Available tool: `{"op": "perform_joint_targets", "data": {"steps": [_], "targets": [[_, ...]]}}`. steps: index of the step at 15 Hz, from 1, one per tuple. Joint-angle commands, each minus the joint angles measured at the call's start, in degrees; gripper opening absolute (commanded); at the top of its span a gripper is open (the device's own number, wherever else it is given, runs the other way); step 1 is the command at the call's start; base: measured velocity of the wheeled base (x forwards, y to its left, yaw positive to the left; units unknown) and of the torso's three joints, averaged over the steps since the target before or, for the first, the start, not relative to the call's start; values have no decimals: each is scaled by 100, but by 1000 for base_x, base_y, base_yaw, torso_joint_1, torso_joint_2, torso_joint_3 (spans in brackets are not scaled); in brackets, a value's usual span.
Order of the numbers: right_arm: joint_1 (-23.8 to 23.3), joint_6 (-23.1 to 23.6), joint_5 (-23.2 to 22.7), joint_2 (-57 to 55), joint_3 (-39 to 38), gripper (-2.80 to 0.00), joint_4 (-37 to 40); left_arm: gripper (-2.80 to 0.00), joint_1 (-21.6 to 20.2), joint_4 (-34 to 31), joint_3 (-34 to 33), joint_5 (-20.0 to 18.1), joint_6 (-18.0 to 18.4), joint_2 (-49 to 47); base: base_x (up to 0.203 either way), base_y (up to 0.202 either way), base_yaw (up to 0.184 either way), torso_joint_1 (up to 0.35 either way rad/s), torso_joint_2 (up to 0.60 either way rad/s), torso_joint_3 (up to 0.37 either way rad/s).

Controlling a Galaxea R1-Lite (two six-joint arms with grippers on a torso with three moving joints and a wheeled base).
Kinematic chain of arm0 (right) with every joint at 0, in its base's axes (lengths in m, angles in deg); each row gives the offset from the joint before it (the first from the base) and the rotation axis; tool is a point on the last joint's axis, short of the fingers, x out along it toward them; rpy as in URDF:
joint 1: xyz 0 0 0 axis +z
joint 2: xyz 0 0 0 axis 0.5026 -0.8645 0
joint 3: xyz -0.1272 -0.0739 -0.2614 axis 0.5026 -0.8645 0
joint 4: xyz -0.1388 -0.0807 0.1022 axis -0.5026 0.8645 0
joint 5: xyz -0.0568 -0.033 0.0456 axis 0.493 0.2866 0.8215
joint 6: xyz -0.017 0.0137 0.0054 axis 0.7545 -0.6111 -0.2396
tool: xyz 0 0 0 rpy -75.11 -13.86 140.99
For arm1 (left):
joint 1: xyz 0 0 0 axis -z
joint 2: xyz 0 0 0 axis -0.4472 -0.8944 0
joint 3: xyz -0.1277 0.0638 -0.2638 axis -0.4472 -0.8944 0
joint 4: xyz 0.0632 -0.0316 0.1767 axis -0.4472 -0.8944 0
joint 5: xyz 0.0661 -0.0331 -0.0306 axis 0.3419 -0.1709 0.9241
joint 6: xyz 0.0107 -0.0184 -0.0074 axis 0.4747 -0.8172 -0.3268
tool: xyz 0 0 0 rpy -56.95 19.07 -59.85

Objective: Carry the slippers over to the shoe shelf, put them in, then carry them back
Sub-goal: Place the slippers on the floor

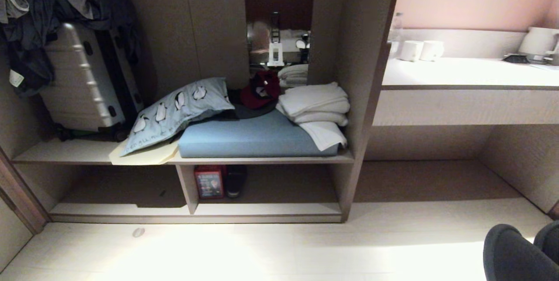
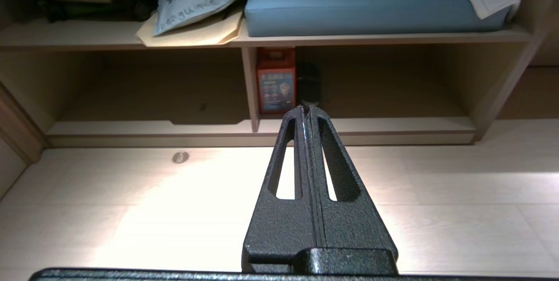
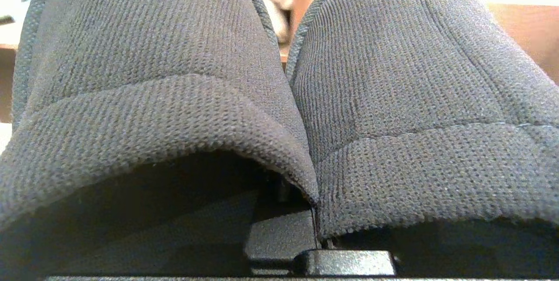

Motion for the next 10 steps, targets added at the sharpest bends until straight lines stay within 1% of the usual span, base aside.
{"op": "perform_joint_targets", "data": {"steps": [1, 10], "targets": [[5, -2, -3, -9, -1, -280, -2, -280, 0, 4, -1, 1, -1, -2, 0, -192, 1, 2, 2, 1], [5, -2, -3, -9, -1, -280, -2, -280, 0, 4, -1, 1, -1, 0, 0, -196, 2, 3, 4, 2]]}}
